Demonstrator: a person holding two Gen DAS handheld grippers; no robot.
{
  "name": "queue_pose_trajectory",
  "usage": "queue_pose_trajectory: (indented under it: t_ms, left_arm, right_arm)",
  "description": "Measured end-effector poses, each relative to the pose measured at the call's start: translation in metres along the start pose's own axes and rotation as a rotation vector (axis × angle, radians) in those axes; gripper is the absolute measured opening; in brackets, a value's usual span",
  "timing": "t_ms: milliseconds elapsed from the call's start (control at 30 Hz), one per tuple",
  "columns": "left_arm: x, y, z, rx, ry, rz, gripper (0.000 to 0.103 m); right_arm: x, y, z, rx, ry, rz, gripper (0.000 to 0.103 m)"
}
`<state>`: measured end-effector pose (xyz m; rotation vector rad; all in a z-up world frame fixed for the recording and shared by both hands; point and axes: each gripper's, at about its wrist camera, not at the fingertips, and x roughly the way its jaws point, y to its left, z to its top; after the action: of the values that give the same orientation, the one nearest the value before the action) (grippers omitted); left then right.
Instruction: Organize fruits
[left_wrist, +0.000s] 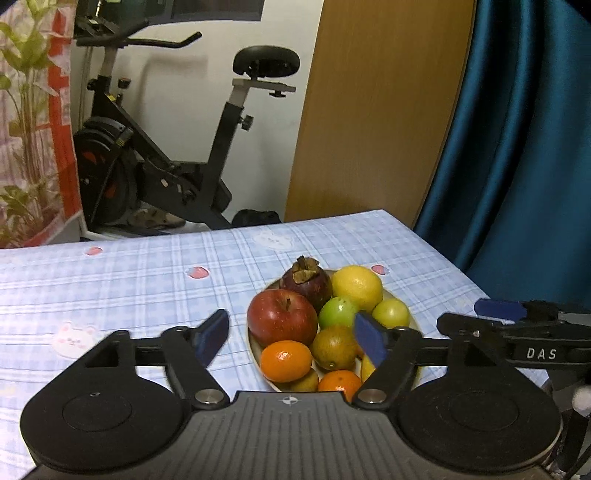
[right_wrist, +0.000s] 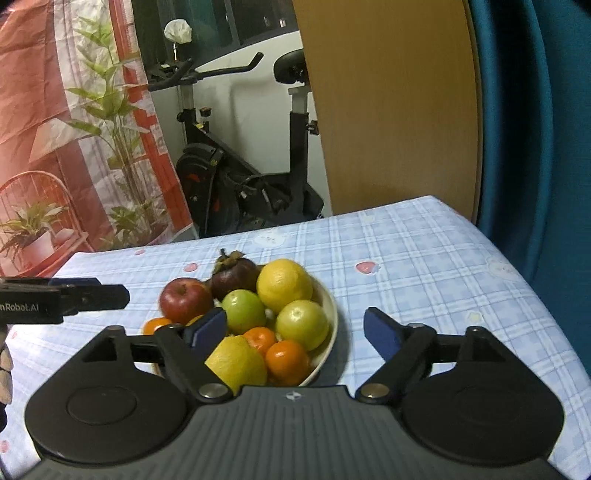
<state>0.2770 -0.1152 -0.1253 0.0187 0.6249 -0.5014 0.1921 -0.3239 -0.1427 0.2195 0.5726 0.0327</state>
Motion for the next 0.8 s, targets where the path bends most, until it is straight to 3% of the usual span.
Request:
queue_pose_trajectory:
  t_ms: [300,533,800]
  left_arm:
    - [-0.065,0.002,-0.003,-0.044,-0.030,0.059,0.089]
    - [-0.124,-0.005,-0.014,-0.004,-0.085,0.131,0.090]
    - [-0.181,-0.008,-0.025,-0.034,-0.134,0.182,0.094]
  right_arm:
    - [-0.056,0.033,0.001,-0.038,0.009,0.037,0.103]
    - [-0.096,0.064,0.001,-0.050,0.014,0.059,0.103]
    - [-0.136,0.096,-0.005,-0.089,-0.010,0.090,0.103]
